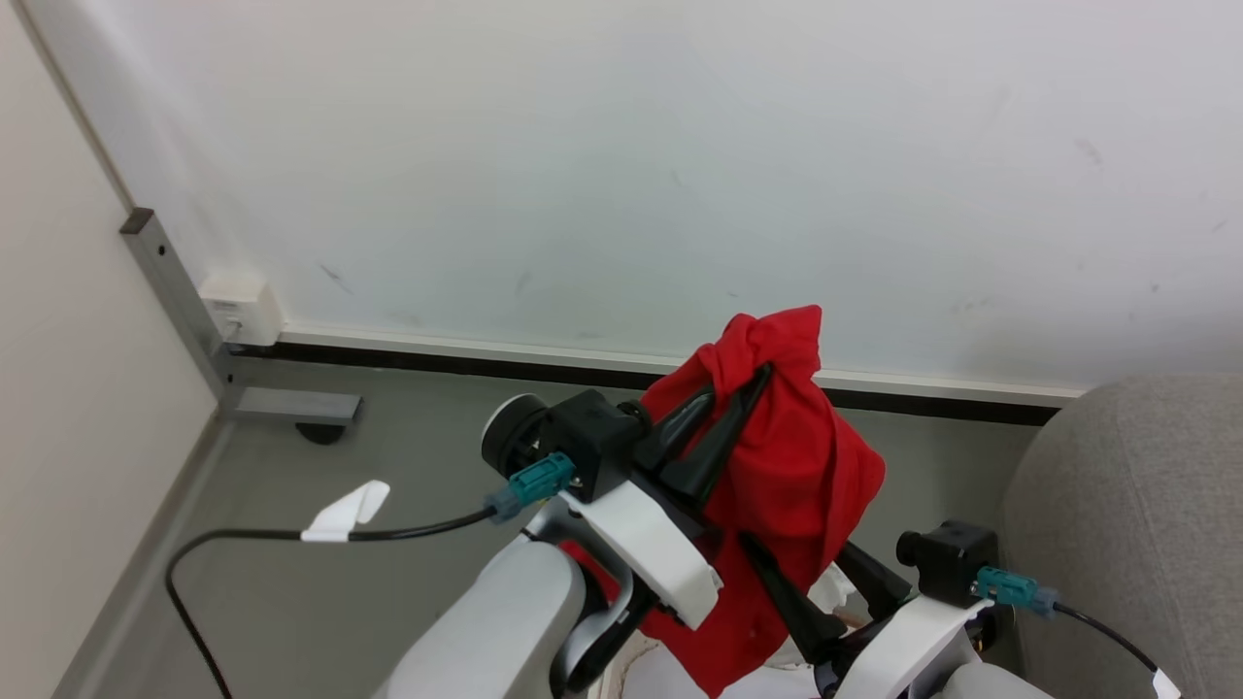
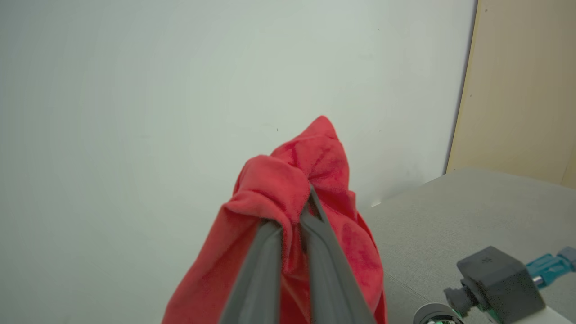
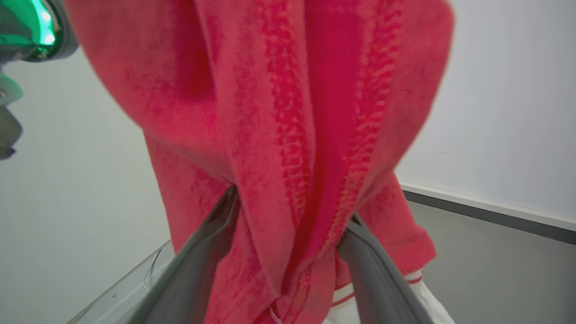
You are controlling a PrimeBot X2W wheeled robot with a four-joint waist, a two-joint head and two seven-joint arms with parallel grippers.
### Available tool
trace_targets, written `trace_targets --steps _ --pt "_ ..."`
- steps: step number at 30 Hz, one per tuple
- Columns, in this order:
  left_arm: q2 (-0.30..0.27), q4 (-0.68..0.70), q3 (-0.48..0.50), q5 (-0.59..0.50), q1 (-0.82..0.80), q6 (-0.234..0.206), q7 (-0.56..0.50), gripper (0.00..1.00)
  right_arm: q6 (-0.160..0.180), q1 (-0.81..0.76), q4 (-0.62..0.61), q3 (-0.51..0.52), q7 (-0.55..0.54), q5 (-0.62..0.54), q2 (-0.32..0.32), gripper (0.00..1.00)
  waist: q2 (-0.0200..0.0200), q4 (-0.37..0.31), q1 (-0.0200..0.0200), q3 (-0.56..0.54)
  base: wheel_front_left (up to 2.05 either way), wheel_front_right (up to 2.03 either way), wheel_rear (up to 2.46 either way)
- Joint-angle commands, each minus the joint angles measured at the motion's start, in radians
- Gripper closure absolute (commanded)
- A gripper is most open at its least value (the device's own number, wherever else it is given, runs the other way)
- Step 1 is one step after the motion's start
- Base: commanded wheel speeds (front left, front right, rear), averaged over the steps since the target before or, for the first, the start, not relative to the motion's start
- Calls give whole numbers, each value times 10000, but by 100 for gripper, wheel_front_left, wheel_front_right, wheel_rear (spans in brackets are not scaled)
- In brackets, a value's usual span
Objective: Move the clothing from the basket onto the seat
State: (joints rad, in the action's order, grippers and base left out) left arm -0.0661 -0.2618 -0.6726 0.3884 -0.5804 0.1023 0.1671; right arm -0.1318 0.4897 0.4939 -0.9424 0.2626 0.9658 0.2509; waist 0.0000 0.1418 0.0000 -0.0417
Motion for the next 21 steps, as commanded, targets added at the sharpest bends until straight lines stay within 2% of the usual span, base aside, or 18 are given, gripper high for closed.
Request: trace_targets --steps 1,6,7,8,9,21 --pt "14 44 -28 29 -28 11 -26 100 21 152 6 -45 29 41 19 0 0 165 0 -55 0 0 0" --pt "44 87 -200 97 22 -51 -113 100 21 322 -57 83 29 -257 -62 0 0 464 0 -101 0 0 0" --pt "48 81 -225 111 32 -64 -120 100 21 299 -45 96 29 -311 -93 51 0 510 0 -110 0 0 0" --pt "48 72 -238 136 43 -70 -122 100 21 255 -74 59 29 -300 -134 92 0 549 0 -115 0 0 0" --pt "49 59 -246 154 51 -80 -124 100 21 224 -123 29 29 -265 -145 100 0 578 0 -117 0 0 0" --pt "-110 -116 -192 303 147 -238 -54 100 21 24 -392 201 29 -665 -31 100 0 472 0 -117 0 0 0"
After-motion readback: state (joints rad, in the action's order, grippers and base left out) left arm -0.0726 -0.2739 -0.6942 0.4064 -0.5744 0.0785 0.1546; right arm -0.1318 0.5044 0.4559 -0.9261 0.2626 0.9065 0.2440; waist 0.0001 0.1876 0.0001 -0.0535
